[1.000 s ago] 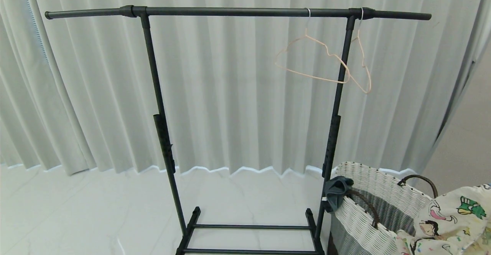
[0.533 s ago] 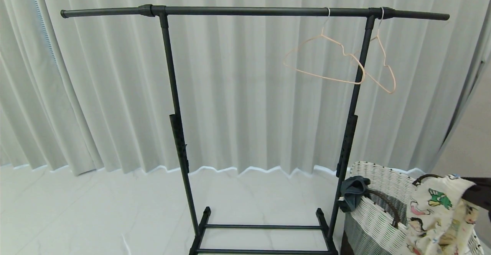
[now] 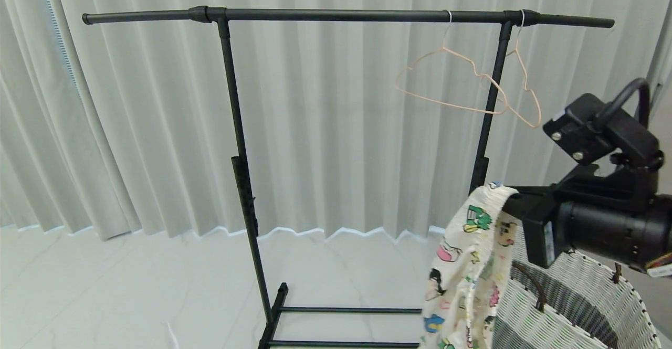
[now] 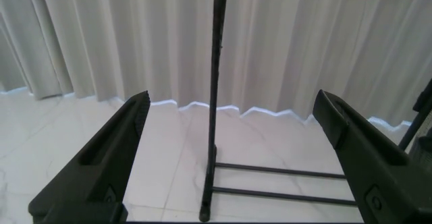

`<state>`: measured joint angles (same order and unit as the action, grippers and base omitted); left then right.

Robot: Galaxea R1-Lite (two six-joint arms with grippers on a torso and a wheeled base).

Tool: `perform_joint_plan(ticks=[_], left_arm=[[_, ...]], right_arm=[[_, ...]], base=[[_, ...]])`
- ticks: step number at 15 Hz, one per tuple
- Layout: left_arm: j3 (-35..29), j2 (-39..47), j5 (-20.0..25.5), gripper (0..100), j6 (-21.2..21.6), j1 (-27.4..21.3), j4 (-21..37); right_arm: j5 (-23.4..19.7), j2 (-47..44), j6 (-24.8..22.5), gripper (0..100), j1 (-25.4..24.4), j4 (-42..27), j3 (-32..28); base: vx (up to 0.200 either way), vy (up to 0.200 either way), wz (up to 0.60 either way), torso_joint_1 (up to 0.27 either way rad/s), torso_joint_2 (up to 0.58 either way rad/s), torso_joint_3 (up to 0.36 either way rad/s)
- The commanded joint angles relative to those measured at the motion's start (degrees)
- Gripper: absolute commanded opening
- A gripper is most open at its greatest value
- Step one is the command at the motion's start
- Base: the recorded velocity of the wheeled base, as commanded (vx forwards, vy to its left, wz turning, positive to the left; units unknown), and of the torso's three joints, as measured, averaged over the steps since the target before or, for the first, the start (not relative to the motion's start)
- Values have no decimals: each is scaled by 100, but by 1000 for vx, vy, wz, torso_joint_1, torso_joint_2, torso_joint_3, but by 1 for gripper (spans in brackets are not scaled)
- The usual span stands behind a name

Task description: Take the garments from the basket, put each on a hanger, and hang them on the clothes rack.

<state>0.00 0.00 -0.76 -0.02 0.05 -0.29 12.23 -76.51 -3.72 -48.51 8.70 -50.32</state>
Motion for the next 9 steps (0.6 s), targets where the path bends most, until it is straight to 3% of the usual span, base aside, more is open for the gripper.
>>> perform_joint_plan(ticks=[1,2,4,5,6,9], left_arm=[[-185,44,111,100,-6,-5,-15],[-756,404,454,100,-226,-128,-15],[-1723,1274,568,100,-481,-506,-103],[-2566,2224,594,100,-428,-884,-120],[-3023,2804,621,100,-208,-1139,-120],[-3612,4236,638,100,372,-1921,-129]], right_arm=[[-1,-822,3,0,-265,342,-347],[-1,-998,11,0,-440,439,-470],[-1,-1253,11,0,-669,518,-672],[-1,-1481,11,0,-774,589,-927],[-1,-1604,11,0,-810,589,-1138],[-1,-1912,3,0,-810,589,-1700]], base=[[0,0,0,0,0,0],[0,0,0,0,0,0],[0,0,0,0,0,0],[0,0,0,0,0,0],[0,0,0,0,0,0],[0,0,0,0,0,0]])
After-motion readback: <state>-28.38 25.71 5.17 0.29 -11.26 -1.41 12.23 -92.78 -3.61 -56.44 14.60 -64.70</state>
